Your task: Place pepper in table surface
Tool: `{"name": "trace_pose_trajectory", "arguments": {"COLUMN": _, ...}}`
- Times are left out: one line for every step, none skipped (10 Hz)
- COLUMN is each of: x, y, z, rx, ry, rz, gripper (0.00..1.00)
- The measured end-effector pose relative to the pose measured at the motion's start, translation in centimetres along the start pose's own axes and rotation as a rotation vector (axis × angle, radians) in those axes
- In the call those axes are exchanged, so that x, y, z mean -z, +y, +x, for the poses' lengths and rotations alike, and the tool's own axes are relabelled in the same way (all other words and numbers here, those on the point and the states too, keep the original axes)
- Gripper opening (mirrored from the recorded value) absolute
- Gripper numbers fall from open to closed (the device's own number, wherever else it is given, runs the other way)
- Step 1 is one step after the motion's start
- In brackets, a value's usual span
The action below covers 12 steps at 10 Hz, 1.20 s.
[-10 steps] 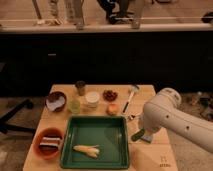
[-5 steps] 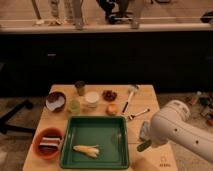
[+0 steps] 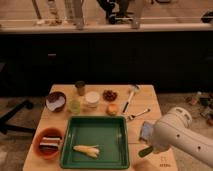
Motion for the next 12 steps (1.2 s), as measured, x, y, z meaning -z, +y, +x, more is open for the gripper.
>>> {"name": "trace_pose_trajectory", "arguments": {"x": -0.3, "y": 0.1, "z": 0.1, "rx": -0.002, "ry": -0.004, "rz": -0.009, "gripper": 0.00}}
{"name": "trace_pose_trajectory", "arguments": {"x": -0.6, "y": 0.1, "z": 0.1, "rx": -0.004, "ry": -0.009, "rz": -0.014, "gripper": 0.00}}
{"name": "trace_pose_trajectory", "arguments": {"x": -1.0, "y": 0.1, "z": 0.1, "rx": -0.006, "ry": -0.015, "rz": -0.020, "gripper": 0.00}}
{"name": "trace_pose_trajectory", "arguments": {"x": -1.2, "y": 0.3, "z": 0.2, "rx": -0.010, "ry": -0.016, "rz": -0.026, "gripper": 0.00}}
{"name": "trace_pose_trajectory", "arguments": {"x": -1.4, "y": 0.4, "z": 0.3, "rx": -0.013, "ry": -0.018, "rz": -0.028, "gripper": 0.00}}
{"name": "trace_pose_trajectory", "arguments": {"x": -1.6, "y": 0.8, "z": 0.4, "rx": -0.022, "ry": -0.021, "rz": -0.031, "gripper": 0.00}}
{"name": "trace_pose_trajectory", "arguments": {"x": -1.8, "y": 1.0, "z": 0.5, "rx": -0.030, "ry": -0.024, "rz": -0.031, "gripper": 0.00}}
{"name": "trace_pose_trajectory", "arguments": {"x": -2.0, "y": 1.4, "z": 0.6, "rx": -0.039, "ry": -0.028, "rz": -0.030, "gripper": 0.00}}
{"name": "trace_pose_trajectory", "arguments": {"x": -2.2, "y": 1.7, "z": 0.6, "rx": -0.047, "ry": -0.031, "rz": -0.029, "gripper": 0.00}}
{"name": "trace_pose_trajectory", "arguments": {"x": -2.5, "y": 2.3, "z": 0.7, "rx": -0.056, "ry": -0.034, "rz": -0.029, "gripper": 0.00}}
{"name": "trace_pose_trajectory", "arguments": {"x": -2.8, "y": 2.8, "z": 0.8, "rx": -0.063, "ry": -0.037, "rz": -0.027, "gripper": 0.00}}
{"name": "trace_pose_trajectory", "arguments": {"x": -3.0, "y": 3.1, "z": 0.9, "rx": -0.067, "ry": -0.040, "rz": -0.026, "gripper": 0.00}}
